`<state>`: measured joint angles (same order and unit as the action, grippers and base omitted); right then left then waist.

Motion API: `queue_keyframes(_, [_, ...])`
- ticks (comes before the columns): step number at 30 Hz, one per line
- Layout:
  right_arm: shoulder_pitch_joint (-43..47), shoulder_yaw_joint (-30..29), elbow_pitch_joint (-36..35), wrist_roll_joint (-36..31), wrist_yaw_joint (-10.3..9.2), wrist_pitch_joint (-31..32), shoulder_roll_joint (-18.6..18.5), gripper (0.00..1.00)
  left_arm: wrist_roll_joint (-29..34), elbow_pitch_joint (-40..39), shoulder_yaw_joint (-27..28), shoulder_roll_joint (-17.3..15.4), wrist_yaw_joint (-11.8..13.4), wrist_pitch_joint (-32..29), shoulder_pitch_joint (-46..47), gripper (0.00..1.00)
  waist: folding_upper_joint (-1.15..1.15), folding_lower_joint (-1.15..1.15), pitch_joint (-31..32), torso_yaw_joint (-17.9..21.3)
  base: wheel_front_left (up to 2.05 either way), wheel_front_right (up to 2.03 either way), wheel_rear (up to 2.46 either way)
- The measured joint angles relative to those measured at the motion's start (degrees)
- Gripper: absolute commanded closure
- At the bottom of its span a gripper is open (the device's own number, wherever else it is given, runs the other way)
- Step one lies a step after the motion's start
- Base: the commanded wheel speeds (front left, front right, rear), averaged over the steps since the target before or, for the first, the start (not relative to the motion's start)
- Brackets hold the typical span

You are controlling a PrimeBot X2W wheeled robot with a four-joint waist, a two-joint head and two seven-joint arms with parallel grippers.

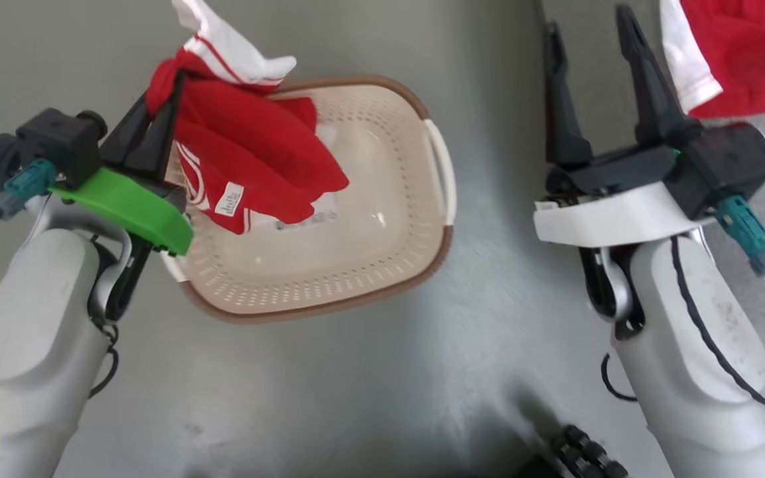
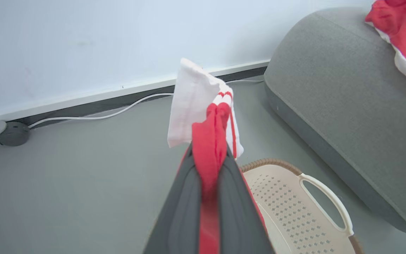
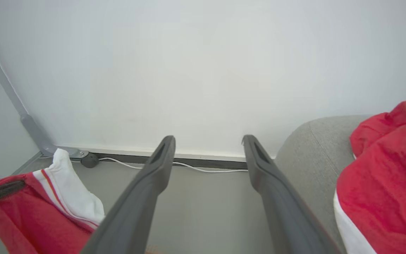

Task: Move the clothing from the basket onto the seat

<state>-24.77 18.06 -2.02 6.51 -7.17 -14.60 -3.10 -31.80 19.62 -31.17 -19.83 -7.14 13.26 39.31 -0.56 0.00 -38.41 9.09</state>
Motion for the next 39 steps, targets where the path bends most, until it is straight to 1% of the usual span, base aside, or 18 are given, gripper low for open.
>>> queue_keyframes(4, [-2.45, 2.14, 1.04, -1.64, 0.44, -0.01, -0.21, 0.00, -2.03, -2.55, -0.30, 1.33, 0.00, 0.00, -0.53, 1.00, 0.00, 0.00, 2.79, -2.70, 0.00, 0.00, 0.00])
queue_keyframes(10, [-3.29, 7.82, 3.89, -2.41, 3.44, -0.01, -0.41, 0.00, -2.48, -5.42, -0.76, 1.41, 0.00, 0.16, -1.76, 1.00, 0.00, 0.00, 7.59, -6.41, 0.00, 0.00, 0.00])
queue_keyframes(19, [-2.62, 18.49, 8.34, 2.24, 8.37, -0.01, -0.52, 0.00, -3.31, -9.59, -2.56, 0.69, 0.00, 0.21, -4.46, 1.00, 0.00, 0.00, 15.63, -10.09, 0.00, 0.00, 0.00])
queue_keyframes(24, [-1.86, 20.80, 9.92, 3.96, 9.68, -0.01, -0.56, 0.00, -3.33, -10.99, -3.25, -0.71, 0.00, -1.43, -7.11, 1.00, 0.00, 0.00, 20.14, -10.98, 0.00, 0.00, 0.00])
queue_keyframes(29, [-0.41, 21.50, 11.88, 5.58, 10.73, -0.01, -0.60, 0.00, -3.31, -13.67, -6.45, -0.53, 0.00, -3.63, -8.53, 1.00, 0.00, -0.01, 24.50, -11.35, 0.00, 0.00, 0.00])
queue_keyframes(35, [2.22, 23.13, 13.93, 8.42, 11.37, -0.01, -0.59, 0.00, -3.31, -16.91, -8.80, -0.43, -0.18, -6.16, -10.60, 1.00, 0.00, -0.01, 29.61, -11.55, 0.00, 0.00, 0.00])
queue_keyframes(39, [4.00, 23.76, 15.45, 9.93, 11.71, -0.01, -0.60, 0.00, -3.49, -19.93, -10.43, 0.29, -0.19, -7.88, -11.79, 1.00, 0.00, -0.01, 32.94, -11.58, 0.00, 0.00, 0.00])
